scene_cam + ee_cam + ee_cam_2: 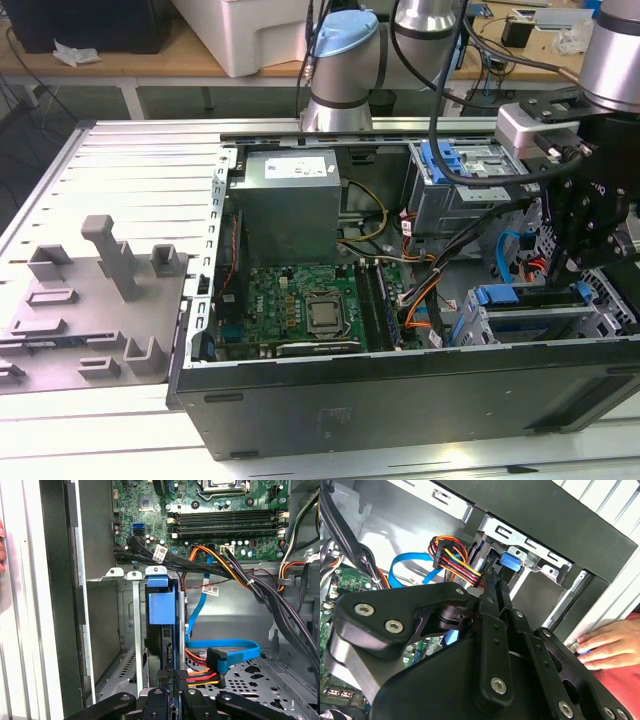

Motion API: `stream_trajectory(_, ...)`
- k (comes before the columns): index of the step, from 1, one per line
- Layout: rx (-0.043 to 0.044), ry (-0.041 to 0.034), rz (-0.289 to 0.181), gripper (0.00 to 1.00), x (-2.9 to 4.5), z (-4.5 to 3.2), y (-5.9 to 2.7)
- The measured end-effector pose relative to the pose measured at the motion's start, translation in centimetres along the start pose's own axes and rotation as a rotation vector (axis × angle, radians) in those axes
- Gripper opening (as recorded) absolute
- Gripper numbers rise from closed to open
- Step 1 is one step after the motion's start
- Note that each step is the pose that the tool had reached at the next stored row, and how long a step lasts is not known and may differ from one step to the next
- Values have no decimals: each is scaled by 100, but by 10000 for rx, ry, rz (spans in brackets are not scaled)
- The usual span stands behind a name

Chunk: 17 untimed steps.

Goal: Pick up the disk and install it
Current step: 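Insert the first disk wire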

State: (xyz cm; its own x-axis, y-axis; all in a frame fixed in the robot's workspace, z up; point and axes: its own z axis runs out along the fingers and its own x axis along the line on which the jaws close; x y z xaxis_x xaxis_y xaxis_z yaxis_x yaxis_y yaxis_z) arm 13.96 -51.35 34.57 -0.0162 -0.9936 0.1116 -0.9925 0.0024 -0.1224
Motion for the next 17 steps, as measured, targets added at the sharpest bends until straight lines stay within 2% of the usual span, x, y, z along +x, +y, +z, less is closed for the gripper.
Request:
stream_trajectory(3, -2, -134, 17, 16, 12, 1, 0)
stream_trajectory(5, -3, -188, 23, 16, 23, 3, 0)
stream_trajectory(11, -4, -239, 29, 16, 41, 5, 0)
stream_trajectory(17, -5, -238, 29, 16, 42, 5, 0)
